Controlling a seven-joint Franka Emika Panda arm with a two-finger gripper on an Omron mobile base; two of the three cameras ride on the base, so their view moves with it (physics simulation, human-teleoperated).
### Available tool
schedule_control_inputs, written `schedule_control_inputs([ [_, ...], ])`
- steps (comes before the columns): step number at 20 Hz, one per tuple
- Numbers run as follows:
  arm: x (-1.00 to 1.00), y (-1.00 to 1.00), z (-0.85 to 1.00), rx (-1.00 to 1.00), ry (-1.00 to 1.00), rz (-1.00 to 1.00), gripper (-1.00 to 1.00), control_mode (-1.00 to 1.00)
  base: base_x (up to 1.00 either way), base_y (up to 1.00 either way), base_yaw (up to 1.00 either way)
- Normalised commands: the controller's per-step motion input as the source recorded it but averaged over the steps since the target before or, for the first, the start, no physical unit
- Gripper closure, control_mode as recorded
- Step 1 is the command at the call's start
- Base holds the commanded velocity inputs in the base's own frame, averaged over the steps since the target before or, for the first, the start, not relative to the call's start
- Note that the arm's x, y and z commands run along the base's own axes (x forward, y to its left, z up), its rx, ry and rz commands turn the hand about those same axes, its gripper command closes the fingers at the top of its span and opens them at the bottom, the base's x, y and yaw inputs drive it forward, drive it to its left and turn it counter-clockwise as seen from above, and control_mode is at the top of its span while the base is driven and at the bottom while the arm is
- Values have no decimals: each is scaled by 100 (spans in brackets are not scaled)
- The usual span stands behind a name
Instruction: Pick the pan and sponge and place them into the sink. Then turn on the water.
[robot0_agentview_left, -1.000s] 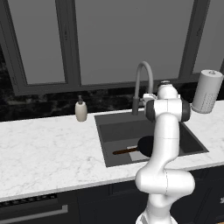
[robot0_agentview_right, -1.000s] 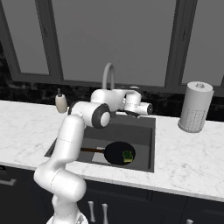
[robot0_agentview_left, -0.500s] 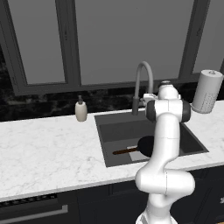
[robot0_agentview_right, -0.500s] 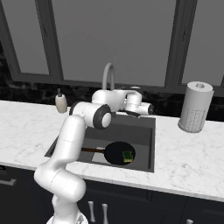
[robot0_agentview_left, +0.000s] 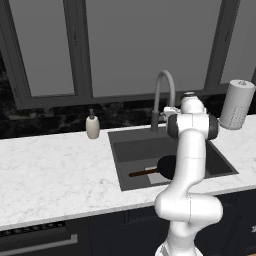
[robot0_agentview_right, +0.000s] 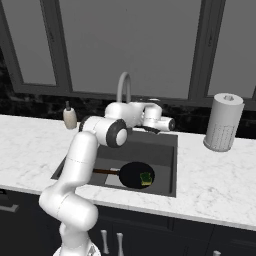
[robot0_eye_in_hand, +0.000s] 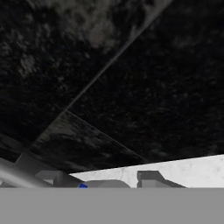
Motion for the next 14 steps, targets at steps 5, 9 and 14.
schedule_control_inputs([
  [5,2,0,-1,14,0,-3,100,-100,0,0,0],
  [9,13,0,-4,19,4,-10,100,-100,0,0,0],
  [14,17,-3,-2,17,14,-11,100,-100,0,0,0],
])
